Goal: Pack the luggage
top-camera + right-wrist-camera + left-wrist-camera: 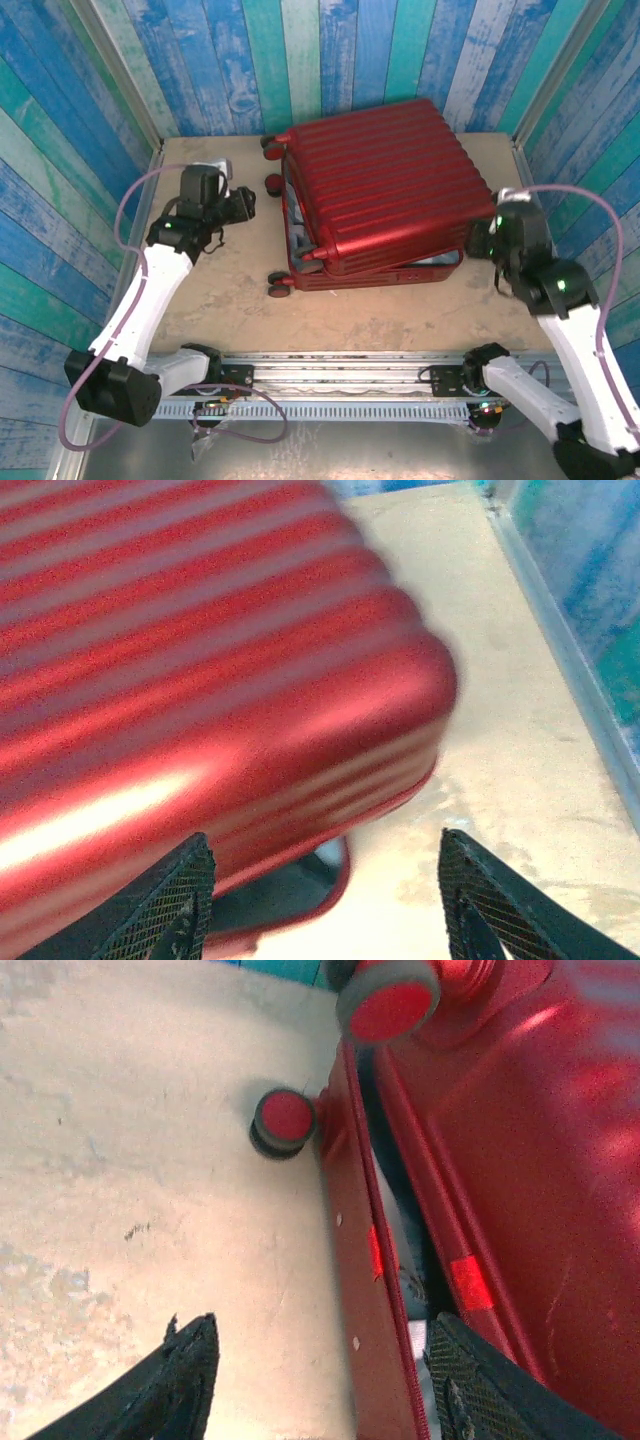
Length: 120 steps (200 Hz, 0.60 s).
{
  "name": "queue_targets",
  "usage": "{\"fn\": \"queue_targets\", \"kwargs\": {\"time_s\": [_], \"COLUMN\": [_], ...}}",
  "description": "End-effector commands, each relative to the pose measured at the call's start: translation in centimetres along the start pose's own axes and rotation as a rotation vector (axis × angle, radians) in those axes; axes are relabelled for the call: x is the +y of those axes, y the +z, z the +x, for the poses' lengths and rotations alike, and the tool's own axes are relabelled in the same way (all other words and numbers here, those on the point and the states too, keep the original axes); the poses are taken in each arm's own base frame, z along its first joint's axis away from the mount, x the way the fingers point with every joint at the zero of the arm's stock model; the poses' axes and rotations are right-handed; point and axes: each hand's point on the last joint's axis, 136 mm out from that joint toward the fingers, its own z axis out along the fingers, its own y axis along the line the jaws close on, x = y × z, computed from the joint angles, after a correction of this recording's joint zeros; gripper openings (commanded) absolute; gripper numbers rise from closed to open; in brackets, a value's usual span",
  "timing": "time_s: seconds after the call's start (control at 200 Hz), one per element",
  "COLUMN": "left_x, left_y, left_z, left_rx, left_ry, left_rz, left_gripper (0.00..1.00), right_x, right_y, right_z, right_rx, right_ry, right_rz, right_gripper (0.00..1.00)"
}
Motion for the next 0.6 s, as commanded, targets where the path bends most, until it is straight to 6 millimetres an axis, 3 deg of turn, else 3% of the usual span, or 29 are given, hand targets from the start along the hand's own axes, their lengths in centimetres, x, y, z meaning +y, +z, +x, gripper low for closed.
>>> {"fn": "queue_targets", "kwargs": {"time_s": [0.0,0.145,0.27,0.361,0.421,0.596], "left_x": [1.3,1.4,0.7,-0.4,-1.1,-2.0], "left_y": [2.1,4.1,5.2,5.3,5.3,5.8], "left_z": [4.0,7.7,9.9,10.8,11.5,14.3], "left_rx": [0.085,0.142,0.192,0.2,0.199,0.245], "left_ry": [-0.048,-0.107,-0.14,-0.175,-0.197,-0.197], "left_rz": [-0.014,0.043,0.115,0.199,0.25,0.28], "left_gripper": [0.59,0.55,0.48,0.44,0.42,0.41], "right_x": [-2.4,-5.5,-5.9,-4.9,-3.7,-0.1], "right_y": [2.3,5.9,11.7,14.5,15.4,15.4], "right_z": [-3.2,-5.8,-5.6,-4.5,-3.8,-1.4], "right_rx": [0.007,0.049,0.193,0.296,0.323,0.344], "right_ry": [0.052,0.141,0.174,0.159,0.157,0.127], "right_rz": [-0.003,0.083,0.035,-0.037,-0.108,-0.252], "right_gripper": [0.59,0.6,0.56,0.5,0.45,0.35]}}
